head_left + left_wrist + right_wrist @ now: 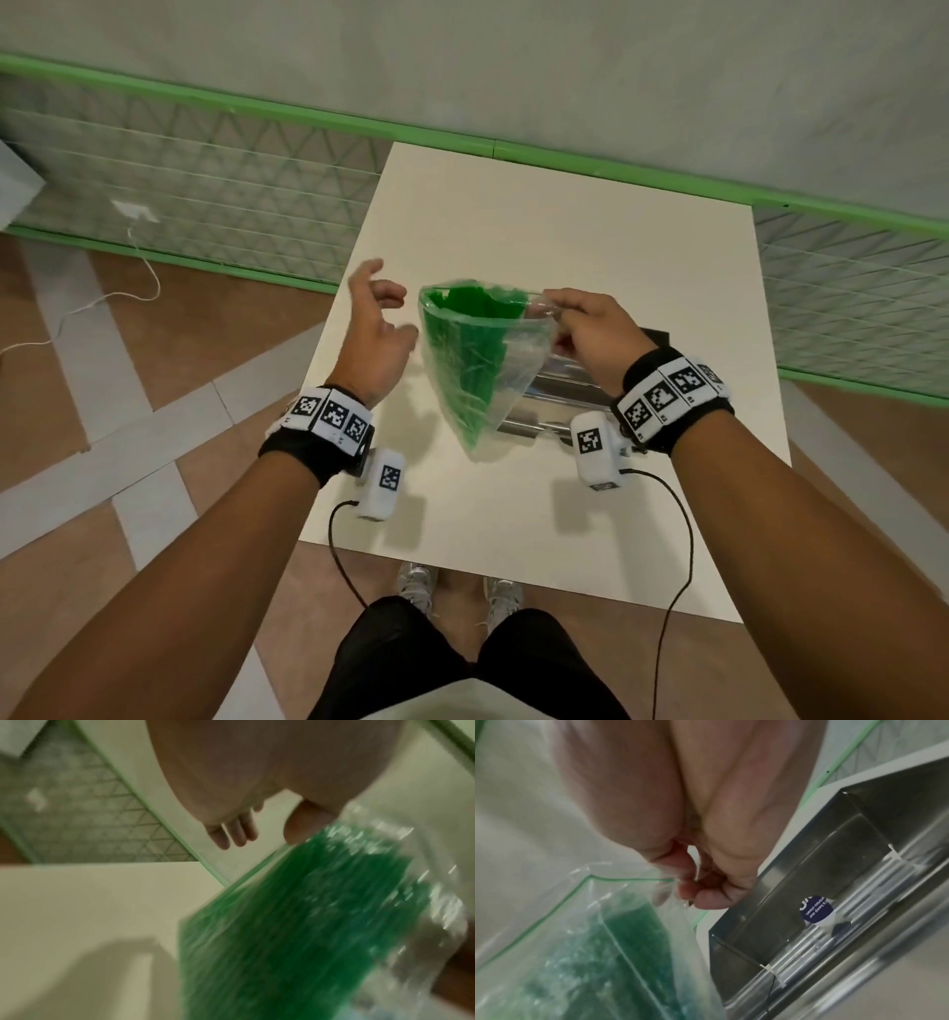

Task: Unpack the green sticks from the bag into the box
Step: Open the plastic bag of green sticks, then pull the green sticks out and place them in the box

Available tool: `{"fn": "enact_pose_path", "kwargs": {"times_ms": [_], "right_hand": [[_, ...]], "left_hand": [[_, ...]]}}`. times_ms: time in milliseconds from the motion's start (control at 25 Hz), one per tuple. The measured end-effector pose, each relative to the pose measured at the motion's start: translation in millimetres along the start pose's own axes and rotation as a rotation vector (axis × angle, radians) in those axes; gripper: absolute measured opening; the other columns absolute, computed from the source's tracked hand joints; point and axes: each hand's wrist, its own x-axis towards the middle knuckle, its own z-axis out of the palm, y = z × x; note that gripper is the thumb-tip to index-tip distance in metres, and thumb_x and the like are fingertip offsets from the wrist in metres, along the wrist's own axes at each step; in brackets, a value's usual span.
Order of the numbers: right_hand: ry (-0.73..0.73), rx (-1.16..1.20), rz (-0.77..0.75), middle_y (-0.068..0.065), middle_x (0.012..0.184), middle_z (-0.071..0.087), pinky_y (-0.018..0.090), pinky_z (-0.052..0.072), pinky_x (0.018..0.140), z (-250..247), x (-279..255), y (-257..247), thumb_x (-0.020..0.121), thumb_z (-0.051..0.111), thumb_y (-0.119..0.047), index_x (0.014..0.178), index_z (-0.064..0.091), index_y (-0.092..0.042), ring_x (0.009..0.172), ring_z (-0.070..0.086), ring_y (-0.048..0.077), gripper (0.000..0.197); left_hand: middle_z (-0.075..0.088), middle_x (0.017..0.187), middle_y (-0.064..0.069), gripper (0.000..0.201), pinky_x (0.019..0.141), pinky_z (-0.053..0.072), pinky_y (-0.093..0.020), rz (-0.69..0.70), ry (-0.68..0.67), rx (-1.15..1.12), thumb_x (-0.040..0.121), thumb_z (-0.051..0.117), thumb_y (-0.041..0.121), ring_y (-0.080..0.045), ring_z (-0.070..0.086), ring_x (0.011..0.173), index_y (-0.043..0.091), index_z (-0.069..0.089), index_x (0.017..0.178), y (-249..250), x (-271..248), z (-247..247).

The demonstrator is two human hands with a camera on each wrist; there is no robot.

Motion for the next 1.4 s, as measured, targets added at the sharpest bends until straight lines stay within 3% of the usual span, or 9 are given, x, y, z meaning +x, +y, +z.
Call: {"fn": "enact_pose_path", "kwargs": {"times_ms": [80, 160, 400, 480, 800, 920, 1120, 1280, 1400], "right_hand": [[-0.031, 0.103, 0.028, 0.016, 0.104, 0.070, 0.040, 0.050, 0.076, 0, 1, 0, 0.093, 0.038, 0.006, 0.095, 0.076, -0.015, 0.080, 0.058, 0.026, 0.043], [-0.071, 0.238, 0.057, 0.017, 0.121, 0.069, 0.045, 0.056, 0.082, 9, 0, -3, 0.098, 0.047, -0.008, 0.114, 0.071, -0.014, 0.097, 0.067, 0.031, 0.029], [-0.098, 0.611, 0.038, 0.013, 0.138, 0.062, 0.055, 0.040, 0.111, 47, -8, -21, 0.100, 0.030, -0.058, 0.144, 0.050, -0.021, 0.128, 0.058, 0.029, 0.061], [-0.125, 0.402, -0.031, 0.005, 0.125, 0.070, 0.049, 0.045, 0.109, 64, -15, -20, 0.105, 0.023, -0.052, 0.133, 0.061, -0.024, 0.118, 0.065, 0.018, 0.055], [-0.122, 0.092, -0.102, 0.005, 0.127, 0.068, 0.047, 0.050, 0.106, 93, -4, -13, 0.101, 0.038, -0.007, 0.136, 0.056, -0.020, 0.118, 0.065, 0.021, 0.042], [-0.130, -0.046, -0.150, 0.005, 0.125, 0.068, 0.044, 0.050, 0.106, 94, 1, -11, 0.095, 0.041, 0.007, 0.134, 0.055, -0.016, 0.115, 0.065, 0.019, 0.049], [-0.230, -0.084, -0.162, 0.000, 0.123, 0.063, 0.041, 0.050, 0.105, 96, 0, -16, 0.089, 0.051, 0.001, 0.131, 0.043, -0.025, 0.112, 0.062, 0.014, 0.050], [-0.384, -0.353, -0.117, -0.004, 0.134, 0.059, 0.045, 0.053, 0.100, 92, 3, -13, 0.089, 0.055, -0.027, 0.147, 0.036, -0.027, 0.115, 0.062, 0.020, 0.061], [-0.371, -0.193, -0.054, 0.004, 0.140, 0.055, 0.042, 0.063, 0.083, 90, 8, -8, 0.090, 0.064, -0.007, 0.146, 0.041, -0.016, 0.112, 0.065, 0.028, 0.061]], "left_hand": [[0.044, 0.148, -0.003, 0.091, 0.117, 0.029, -0.042, 0.019, -0.263, 0.293, 0.074, 0.073, 0.022, -0.020, 0.042, 0.137, 0.039, 0.024, 0.149, -16, -7, 6], [0.055, 0.142, 0.006, 0.076, 0.115, 0.038, -0.053, -0.043, -0.372, 0.259, 0.075, 0.071, 0.032, -0.018, 0.050, 0.133, 0.041, 0.034, 0.140, -21, -12, 15], [0.058, 0.128, 0.007, 0.057, 0.102, 0.053, -0.029, -0.067, -0.149, 0.000, 0.097, 0.059, 0.022, 0.011, 0.060, 0.111, 0.018, 0.019, 0.138, -11, -8, 13], [0.055, 0.136, 0.004, 0.067, 0.102, 0.047, -0.014, -0.006, -0.090, 0.021, 0.098, 0.057, 0.029, 0.014, 0.055, 0.117, 0.016, 0.018, 0.151, -4, -6, 8], [0.057, 0.134, -0.003, 0.060, 0.103, 0.048, -0.037, -0.106, -0.005, -0.316, 0.087, 0.047, 0.058, -0.009, 0.057, 0.123, 0.023, 0.039, 0.135, 10, -13, 7], [0.050, 0.137, -0.012, 0.048, 0.108, 0.043, -0.050, -0.050, 0.081, -0.193, 0.088, 0.040, 0.033, -0.021, 0.054, 0.121, 0.026, 0.042, 0.136, 26, -13, 6], [0.029, 0.144, 0.002, 0.082, 0.114, 0.030, -0.018, 0.131, 0.184, -0.038, 0.086, 0.038, -0.010, 0.007, 0.032, 0.133, 0.037, 0.024, 0.151, 33, -9, 0], [0.047, 0.128, -0.011, 0.038, 0.107, 0.044, -0.051, 0.046, 0.252, -0.112, 0.087, 0.042, 0.009, -0.016, 0.052, 0.116, 0.020, 0.058, 0.119, 28, -2, -4], [0.055, 0.120, -0.025, 0.026, 0.092, 0.051, -0.065, 0.059, 0.183, -0.172, 0.086, 0.039, 0.032, -0.042, 0.057, 0.112, 0.025, 0.057, 0.103, 30, -2, -4]]}}
